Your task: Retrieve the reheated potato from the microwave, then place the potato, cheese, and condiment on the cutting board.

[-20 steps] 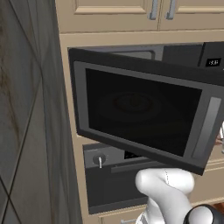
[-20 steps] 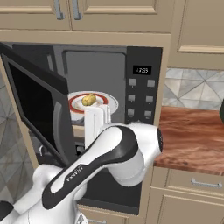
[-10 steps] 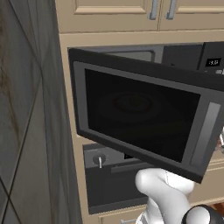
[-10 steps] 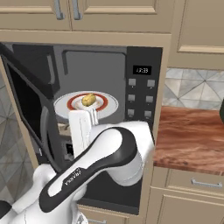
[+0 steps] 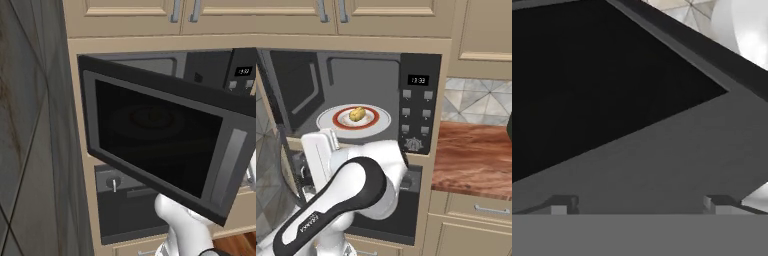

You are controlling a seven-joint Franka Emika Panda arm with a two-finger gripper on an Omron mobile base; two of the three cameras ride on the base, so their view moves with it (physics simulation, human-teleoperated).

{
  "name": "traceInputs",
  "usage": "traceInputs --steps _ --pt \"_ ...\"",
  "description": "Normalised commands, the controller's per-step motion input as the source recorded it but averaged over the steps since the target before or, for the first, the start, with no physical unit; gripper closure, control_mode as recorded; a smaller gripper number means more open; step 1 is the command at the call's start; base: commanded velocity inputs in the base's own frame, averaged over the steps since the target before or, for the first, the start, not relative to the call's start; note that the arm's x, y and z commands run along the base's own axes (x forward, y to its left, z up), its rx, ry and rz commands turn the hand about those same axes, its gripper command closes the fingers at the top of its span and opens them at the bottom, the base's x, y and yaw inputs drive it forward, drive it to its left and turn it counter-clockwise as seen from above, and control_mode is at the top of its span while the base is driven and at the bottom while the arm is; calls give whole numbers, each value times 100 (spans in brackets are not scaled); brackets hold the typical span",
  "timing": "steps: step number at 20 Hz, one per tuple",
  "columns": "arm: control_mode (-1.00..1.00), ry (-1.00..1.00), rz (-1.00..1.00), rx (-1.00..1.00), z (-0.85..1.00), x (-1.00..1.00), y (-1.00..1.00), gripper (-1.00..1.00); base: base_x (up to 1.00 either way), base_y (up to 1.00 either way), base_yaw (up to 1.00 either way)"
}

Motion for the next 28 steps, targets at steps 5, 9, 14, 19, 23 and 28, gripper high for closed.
traceInputs --steps 5,9,14,19,23,28 --pt "-100 -13 0 0 0 -19 61 -100 0 0 0" --pt "-100 -12 0 0 0 -15 62 -100 0 0 0" --pt "-100 -11 0 0 0 -13 64 -100 0 0 0" --pt "-100 -3 0 0 0 -3 63 -100 0 0 0" --pt "-100 0 0 0 0 0 60 -100 0 0 0" --pt "-100 0 0 0 0 0 60 -100 0 0 0"
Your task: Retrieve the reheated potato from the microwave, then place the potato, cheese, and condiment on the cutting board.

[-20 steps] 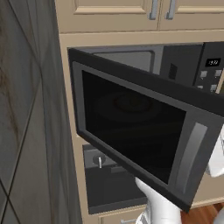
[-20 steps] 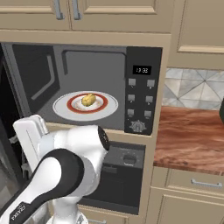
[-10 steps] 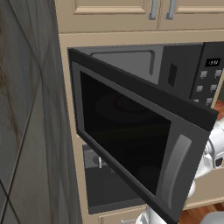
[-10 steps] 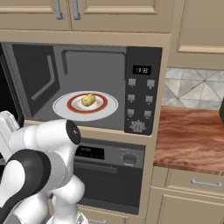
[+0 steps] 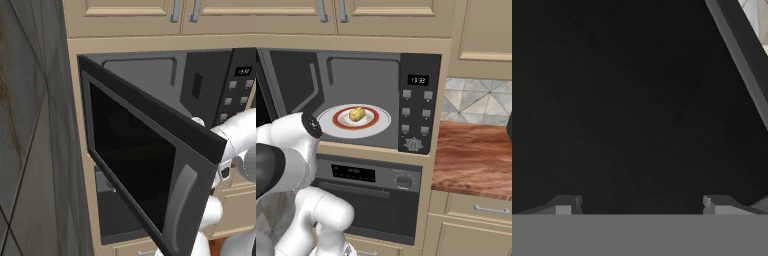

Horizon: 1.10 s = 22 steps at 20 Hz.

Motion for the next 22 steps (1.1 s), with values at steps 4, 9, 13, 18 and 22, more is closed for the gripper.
traceInputs --steps 4,9,13,18,22 --pt "-100 -2 0 0 -3 0 56 -100 0 0 0" --pt "-100 -6 -2 0 -3 0 49 -100 0 0 0" --pt "-100 -8 -7 0 -5 0 38 -100 0 0 0" --pt "-100 -10 -12 0 -4 1 27 -100 0 0 0" --pt "-100 -10 -13 -1 0 2 -8 -100 0 0 0"
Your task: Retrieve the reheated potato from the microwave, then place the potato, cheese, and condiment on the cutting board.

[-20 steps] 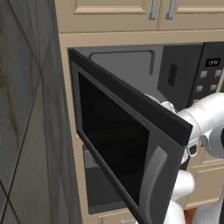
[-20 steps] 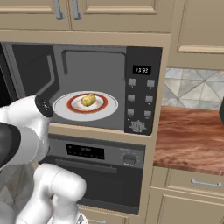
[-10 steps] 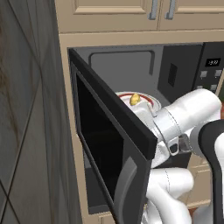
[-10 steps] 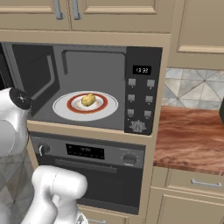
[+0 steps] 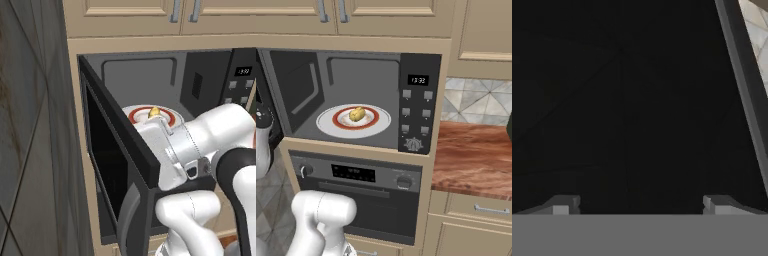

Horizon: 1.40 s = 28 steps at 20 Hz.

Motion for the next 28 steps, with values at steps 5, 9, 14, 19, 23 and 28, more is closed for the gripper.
traceInputs --steps 5,9,14,19,23,28 --pt "-100 -7 -9 0 2 0 -38 -100 0 0 0" --pt "-100 -11 -7 0 6 0 -51 -100 0 0 0" --pt "-100 -17 -5 0 9 1 -53 -100 0 0 0" --pt "-100 -25 -10 -5 4 3 -53 -100 0 0 0" --pt "-100 -26 -8 -11 0 13 -46 -100 0 0 0" --pt "-100 -20 -4 -16 2 23 -41 -100 0 0 0"
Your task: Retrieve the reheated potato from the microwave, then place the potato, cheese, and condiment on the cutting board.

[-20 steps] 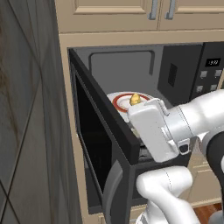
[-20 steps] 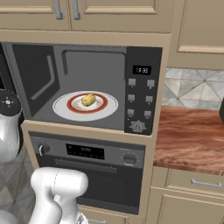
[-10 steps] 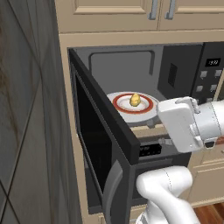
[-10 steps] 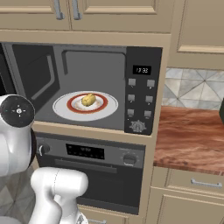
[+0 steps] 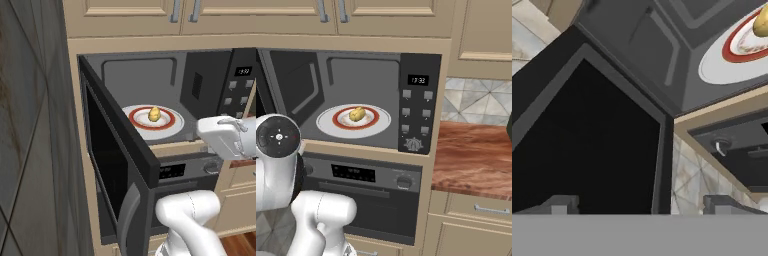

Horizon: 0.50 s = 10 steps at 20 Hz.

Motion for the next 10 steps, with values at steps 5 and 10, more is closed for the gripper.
traceInputs --steps 5,10 --pt "-100 -3 -6 -14 2 44 -33 -100 0 0 0" --pt "-100 3 -5 -8 3 55 -26 -100 0 0 0"
